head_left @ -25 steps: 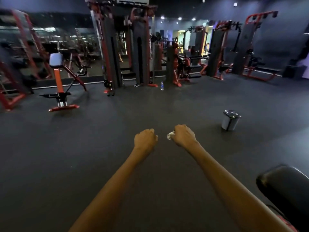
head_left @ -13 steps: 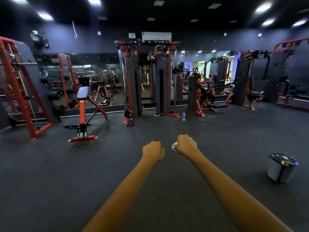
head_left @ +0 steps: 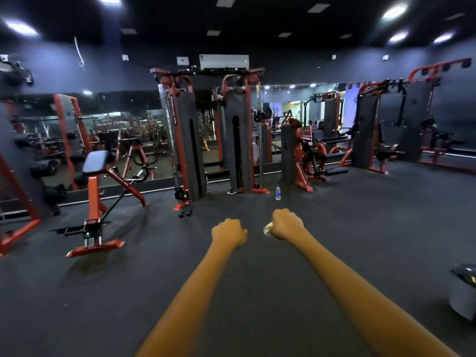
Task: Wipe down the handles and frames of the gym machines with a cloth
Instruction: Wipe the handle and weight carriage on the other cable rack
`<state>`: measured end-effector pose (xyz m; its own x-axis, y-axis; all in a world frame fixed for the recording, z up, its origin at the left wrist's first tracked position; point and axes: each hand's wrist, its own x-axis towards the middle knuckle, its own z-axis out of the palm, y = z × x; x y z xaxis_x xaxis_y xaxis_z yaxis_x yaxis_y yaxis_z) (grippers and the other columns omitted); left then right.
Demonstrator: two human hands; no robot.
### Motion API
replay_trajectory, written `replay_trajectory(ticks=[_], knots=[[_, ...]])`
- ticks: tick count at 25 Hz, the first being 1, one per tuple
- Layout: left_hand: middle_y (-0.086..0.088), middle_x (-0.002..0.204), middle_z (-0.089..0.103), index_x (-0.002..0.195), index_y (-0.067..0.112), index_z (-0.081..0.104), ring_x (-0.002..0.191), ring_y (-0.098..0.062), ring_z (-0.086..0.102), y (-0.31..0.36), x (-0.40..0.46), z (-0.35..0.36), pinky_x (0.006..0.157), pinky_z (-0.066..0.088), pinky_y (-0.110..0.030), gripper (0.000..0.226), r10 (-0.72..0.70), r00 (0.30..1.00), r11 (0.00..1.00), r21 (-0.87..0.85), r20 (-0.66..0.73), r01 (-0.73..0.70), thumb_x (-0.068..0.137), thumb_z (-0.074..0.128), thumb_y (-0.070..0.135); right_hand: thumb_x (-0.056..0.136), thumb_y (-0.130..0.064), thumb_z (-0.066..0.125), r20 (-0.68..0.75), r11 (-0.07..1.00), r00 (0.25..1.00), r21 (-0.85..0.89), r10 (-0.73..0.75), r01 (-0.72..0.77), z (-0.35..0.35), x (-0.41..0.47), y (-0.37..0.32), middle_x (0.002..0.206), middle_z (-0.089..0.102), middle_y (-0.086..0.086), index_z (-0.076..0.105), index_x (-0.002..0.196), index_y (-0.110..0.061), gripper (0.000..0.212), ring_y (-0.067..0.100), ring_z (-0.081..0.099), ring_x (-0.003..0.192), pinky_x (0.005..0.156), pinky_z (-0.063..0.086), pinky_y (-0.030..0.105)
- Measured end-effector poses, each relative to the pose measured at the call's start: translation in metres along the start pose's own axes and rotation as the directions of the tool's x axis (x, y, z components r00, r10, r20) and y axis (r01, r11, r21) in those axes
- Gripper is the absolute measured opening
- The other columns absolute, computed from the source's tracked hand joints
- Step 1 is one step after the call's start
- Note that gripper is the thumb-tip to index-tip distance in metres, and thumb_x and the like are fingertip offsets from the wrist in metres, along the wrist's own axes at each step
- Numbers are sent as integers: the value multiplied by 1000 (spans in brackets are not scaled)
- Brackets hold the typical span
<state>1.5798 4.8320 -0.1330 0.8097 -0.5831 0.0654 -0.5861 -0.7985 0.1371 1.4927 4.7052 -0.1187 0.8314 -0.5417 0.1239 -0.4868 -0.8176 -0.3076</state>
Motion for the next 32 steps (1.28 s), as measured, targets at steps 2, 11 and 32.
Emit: replay_trajectory(ticks=[2, 11, 32], knots=[[-10, 115, 60, 117, 12, 59, 99, -28, 60, 1, 67, 1, 73, 43, -33, 37, 6, 1000, 1000, -7, -12, -6, 101, 39, 38, 77, -20, 61, -14, 999, 1000, 42, 7, -6, 3, 69, 1, 75, 52, 5, 54, 76, -9, 13, 24, 52, 69, 53, 36, 25], [-7, 120, 60, 120, 14, 56, 106, -27, 58, 8, 380, 32, 74, 39, -34, 34, 20, 981, 995, -93, -194, -38, 100, 41, 36, 81, -30, 63, -73, 991, 995, 109, -66, 74, 47, 387, 39, 95, 62, 12, 63, 94, -5, 28, 32, 61, 90, 64, 41, 30], [-8, 118, 61, 114, 11, 57, 104, -28, 60, -29, 1154, 83, 73, 39, -32, 31, 27, 997, 994, -103, -79, -35, 99, 40, 32, 84, -22, 60, -2, 999, 1000, -4, -31, 31, 121, 1155, 82, 103, 63, 12, 64, 101, -5, 24, 29, 62, 94, 77, 50, 35]])
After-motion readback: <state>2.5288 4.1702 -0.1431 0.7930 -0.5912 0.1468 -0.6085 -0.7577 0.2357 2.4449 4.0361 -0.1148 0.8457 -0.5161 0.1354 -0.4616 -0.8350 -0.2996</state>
